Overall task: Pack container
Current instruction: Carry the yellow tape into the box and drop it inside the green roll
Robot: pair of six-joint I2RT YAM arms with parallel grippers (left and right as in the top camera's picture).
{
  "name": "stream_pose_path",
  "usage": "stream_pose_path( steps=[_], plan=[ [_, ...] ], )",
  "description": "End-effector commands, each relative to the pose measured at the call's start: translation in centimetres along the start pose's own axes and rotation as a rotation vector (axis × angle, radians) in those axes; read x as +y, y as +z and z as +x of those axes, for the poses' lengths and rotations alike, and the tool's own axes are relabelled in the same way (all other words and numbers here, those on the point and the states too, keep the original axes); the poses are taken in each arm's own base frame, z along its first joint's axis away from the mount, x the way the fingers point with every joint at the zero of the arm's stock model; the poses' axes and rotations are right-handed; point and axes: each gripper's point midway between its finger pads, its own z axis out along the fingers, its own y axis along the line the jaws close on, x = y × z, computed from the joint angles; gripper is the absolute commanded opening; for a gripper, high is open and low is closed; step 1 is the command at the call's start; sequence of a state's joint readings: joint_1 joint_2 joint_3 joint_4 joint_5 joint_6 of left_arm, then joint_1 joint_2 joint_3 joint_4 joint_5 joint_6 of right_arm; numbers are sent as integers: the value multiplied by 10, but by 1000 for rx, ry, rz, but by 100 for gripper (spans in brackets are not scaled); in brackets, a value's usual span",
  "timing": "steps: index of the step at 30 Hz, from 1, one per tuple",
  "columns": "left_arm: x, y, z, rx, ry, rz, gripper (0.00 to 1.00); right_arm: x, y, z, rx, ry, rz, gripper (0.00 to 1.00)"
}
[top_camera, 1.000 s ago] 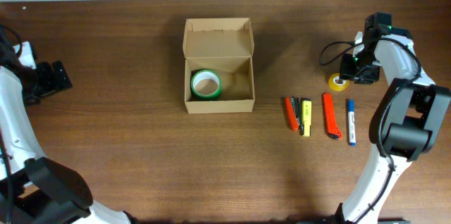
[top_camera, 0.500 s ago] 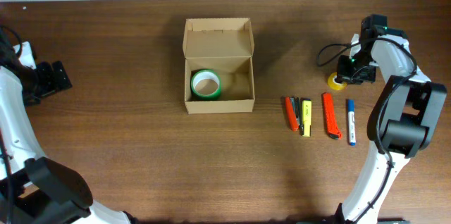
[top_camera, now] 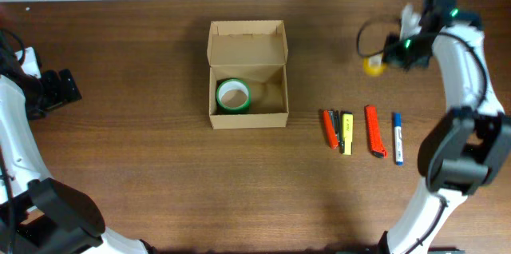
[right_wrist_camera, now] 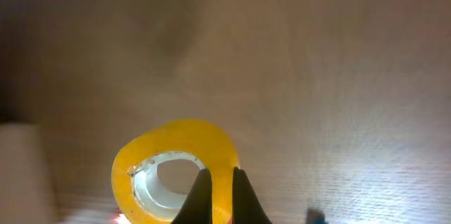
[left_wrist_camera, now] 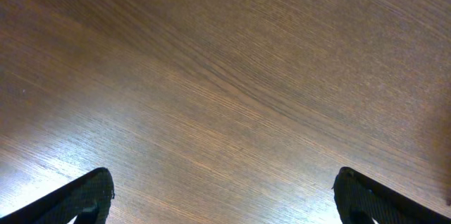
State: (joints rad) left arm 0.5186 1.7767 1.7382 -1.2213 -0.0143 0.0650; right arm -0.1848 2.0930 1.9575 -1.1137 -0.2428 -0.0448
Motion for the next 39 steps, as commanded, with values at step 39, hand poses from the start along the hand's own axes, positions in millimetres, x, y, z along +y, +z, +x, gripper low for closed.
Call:
stream_pose_path(
  steps=[39],
  plan=[
    [0, 4, 1, 10, 16, 7, 100, 340, 90, 119, 187, -1025, -195, 4]
  ],
)
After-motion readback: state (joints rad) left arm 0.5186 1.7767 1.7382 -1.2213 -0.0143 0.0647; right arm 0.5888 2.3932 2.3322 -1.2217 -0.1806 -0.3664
